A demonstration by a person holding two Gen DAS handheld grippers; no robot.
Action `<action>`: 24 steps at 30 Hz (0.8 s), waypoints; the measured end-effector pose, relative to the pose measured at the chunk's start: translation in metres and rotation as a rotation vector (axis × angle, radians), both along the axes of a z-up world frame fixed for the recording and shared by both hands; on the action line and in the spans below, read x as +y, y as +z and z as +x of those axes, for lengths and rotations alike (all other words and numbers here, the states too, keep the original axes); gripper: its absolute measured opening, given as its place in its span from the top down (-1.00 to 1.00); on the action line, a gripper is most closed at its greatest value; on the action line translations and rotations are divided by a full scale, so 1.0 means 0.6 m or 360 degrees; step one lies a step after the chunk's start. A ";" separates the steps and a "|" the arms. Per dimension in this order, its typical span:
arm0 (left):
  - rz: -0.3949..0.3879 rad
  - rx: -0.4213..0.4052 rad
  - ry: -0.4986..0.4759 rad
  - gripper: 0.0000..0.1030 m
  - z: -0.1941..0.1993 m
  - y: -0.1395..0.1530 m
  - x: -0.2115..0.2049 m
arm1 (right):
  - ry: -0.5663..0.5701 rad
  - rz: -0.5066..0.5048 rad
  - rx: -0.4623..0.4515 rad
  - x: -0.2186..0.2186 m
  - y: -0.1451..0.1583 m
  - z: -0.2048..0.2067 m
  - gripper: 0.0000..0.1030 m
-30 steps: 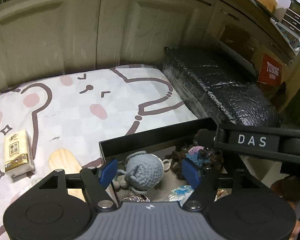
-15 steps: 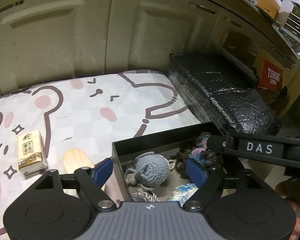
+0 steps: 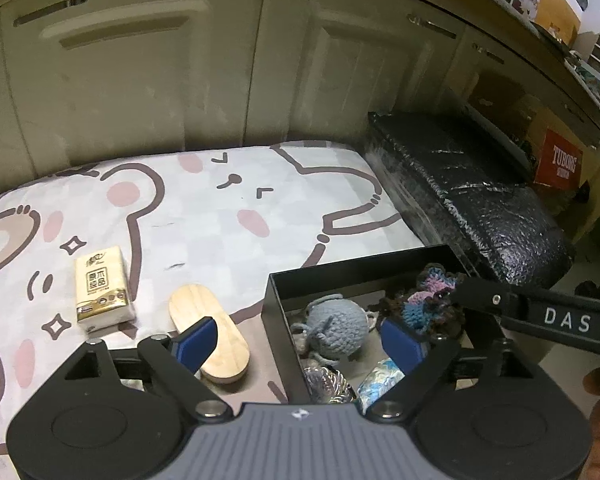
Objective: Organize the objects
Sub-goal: 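Withdraw both tools upward from the black box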
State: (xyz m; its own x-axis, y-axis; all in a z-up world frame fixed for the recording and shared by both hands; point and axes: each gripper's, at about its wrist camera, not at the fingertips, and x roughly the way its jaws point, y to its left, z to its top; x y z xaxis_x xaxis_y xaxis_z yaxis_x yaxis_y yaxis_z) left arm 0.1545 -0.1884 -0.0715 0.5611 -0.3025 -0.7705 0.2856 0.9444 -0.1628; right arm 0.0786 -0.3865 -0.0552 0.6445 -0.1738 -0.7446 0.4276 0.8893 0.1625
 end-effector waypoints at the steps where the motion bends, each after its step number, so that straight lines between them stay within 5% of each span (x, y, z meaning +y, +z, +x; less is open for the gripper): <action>1: 0.0000 -0.0005 0.0003 -0.77 -0.002 0.003 0.002 | 0.0005 -0.0008 0.0000 0.001 0.002 -0.002 -0.36; 11: 0.0033 -0.0025 0.0039 -0.88 -0.024 0.024 0.025 | 0.0036 -0.0107 0.0031 0.015 0.023 -0.032 -0.53; 19: 0.0062 -0.0042 0.0103 -1.00 -0.041 0.038 0.054 | 0.0012 -0.0174 0.0022 0.023 0.033 -0.060 -0.94; 24: 0.0079 -0.0045 0.0147 -1.00 -0.051 0.045 0.073 | -0.0007 -0.0186 0.0020 0.025 0.036 -0.072 -1.00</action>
